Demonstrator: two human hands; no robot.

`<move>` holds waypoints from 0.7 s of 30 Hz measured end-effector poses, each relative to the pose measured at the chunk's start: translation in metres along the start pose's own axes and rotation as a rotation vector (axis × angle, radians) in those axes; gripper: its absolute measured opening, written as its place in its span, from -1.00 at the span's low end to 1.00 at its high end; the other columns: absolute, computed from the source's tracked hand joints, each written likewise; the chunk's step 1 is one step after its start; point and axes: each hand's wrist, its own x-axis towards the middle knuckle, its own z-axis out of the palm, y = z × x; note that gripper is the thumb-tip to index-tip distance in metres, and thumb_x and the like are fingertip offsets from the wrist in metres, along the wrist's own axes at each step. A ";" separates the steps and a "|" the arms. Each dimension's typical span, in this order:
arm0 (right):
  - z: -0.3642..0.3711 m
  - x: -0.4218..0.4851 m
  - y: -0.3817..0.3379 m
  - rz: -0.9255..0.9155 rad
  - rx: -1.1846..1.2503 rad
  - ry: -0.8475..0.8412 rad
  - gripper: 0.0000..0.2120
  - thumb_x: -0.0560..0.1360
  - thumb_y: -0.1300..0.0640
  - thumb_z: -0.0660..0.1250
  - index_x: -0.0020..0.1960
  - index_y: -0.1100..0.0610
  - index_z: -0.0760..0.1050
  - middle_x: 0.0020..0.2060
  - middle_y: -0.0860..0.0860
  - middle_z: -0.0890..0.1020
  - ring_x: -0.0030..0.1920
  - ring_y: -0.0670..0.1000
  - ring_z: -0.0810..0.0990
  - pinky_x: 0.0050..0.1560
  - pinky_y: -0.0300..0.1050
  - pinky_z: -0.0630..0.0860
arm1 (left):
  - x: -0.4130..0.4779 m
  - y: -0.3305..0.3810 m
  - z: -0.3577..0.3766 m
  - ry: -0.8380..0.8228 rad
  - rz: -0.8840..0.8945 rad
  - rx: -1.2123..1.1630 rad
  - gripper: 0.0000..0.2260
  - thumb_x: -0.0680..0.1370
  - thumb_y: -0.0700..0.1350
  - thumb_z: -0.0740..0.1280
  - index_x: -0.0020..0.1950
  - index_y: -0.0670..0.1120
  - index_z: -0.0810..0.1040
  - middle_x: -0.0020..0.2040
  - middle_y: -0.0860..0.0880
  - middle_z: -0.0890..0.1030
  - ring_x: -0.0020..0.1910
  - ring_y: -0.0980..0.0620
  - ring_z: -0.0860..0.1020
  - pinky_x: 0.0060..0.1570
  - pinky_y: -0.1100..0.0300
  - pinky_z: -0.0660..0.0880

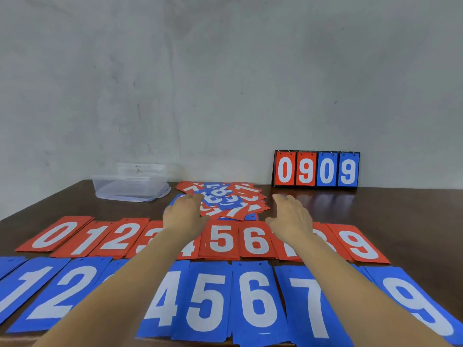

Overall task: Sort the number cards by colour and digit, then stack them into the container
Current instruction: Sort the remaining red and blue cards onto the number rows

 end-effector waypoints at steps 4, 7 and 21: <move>0.020 0.040 -0.010 0.032 -0.029 -0.010 -0.39 0.49 -0.09 0.39 0.44 0.05 0.26 0.29 0.04 0.45 0.30 0.05 0.45 0.17 -0.07 0.49 | 0.046 -0.019 0.016 -0.020 -0.007 -0.004 -0.47 0.55 0.08 0.32 0.49 0.03 0.30 0.43 -0.03 0.42 0.34 -0.05 0.44 0.24 -0.03 0.48; 0.036 0.065 -0.013 0.062 -0.029 -0.028 -0.42 0.51 -0.08 0.37 0.44 0.06 0.27 0.27 0.04 0.46 0.27 0.04 0.46 0.16 -0.08 0.49 | 0.074 -0.032 0.030 -0.062 0.014 0.015 -0.46 0.56 0.09 0.31 0.50 0.03 0.28 0.43 -0.02 0.41 0.35 -0.04 0.42 0.25 0.01 0.46; 0.118 0.156 -0.014 0.017 -0.074 -0.186 -0.47 0.57 -0.18 0.21 0.43 0.08 0.30 0.38 0.03 0.40 0.36 0.05 0.36 0.29 -0.03 0.38 | 0.152 -0.038 0.106 -0.284 0.116 -0.041 -0.31 0.48 0.34 0.26 0.52 0.06 0.23 0.53 0.02 0.24 0.50 -0.03 0.19 0.44 -0.06 0.15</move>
